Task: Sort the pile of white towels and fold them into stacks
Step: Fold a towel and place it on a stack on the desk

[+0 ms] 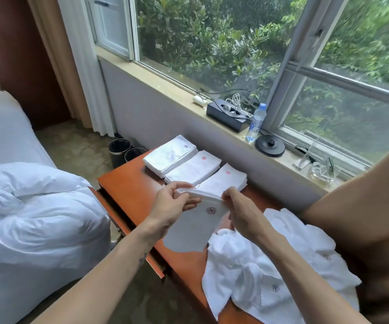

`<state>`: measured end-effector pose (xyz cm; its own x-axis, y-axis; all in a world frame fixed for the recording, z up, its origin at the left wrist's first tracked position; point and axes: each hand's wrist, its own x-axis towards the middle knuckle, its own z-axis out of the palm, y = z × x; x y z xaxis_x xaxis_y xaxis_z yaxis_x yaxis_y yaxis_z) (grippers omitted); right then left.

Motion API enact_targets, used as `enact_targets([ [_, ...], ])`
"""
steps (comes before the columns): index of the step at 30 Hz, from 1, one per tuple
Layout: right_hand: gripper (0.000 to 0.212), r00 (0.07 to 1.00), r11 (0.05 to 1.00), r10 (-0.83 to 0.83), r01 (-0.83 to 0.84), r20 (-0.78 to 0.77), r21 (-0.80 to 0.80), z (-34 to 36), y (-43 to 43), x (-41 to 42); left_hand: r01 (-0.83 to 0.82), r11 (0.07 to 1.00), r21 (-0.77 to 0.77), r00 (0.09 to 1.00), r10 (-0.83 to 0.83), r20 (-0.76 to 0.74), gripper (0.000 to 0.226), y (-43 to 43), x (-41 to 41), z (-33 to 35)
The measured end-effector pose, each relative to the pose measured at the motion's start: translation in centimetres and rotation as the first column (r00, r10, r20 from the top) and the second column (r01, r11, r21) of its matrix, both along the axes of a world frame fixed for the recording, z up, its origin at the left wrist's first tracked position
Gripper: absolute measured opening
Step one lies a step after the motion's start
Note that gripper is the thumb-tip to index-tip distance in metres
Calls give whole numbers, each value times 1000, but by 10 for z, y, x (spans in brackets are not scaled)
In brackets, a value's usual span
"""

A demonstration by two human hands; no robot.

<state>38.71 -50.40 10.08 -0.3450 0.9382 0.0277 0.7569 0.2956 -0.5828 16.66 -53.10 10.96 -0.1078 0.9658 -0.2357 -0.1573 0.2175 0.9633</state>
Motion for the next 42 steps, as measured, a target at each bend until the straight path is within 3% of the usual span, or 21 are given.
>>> enact_targets([
  [3,26,989,999,-28,30,-143,10,12,12,-9,14,1000,8,967,-11,-254,16,8,-11,7],
  [6,28,973,999,-36,38,-229,4,9,27,-22,9,998,55,782,27,-622,10,16,-31,7],
  [9,20,954,999,-26,32,-299,16,-7,36,-43,-37,995,97,672,96,-735,12,21,-57,-3],
  [11,15,940,999,-39,30,-339,-31,-20,32,-58,-20,996,82,666,75,-742,11,23,-74,-12],
  [17,22,903,990,-125,90,-410,-105,-30,78,-105,48,984,171,834,55,-549,10,78,-136,-26],
  [23,9,866,952,-286,208,-410,-224,-51,92,-167,126,989,84,901,-79,-427,11,126,-207,-54],
  [28,9,843,929,-364,302,-396,-212,-30,119,-200,192,978,80,916,-149,-374,13,187,-227,-43],
  [32,13,853,910,-410,360,-323,-204,-30,133,-206,250,961,118,892,-181,-414,16,218,-230,-46],
  [42,18,690,859,-510,382,-514,-339,-52,201,-178,344,934,96,831,-256,-494,11,296,-192,-37],
])
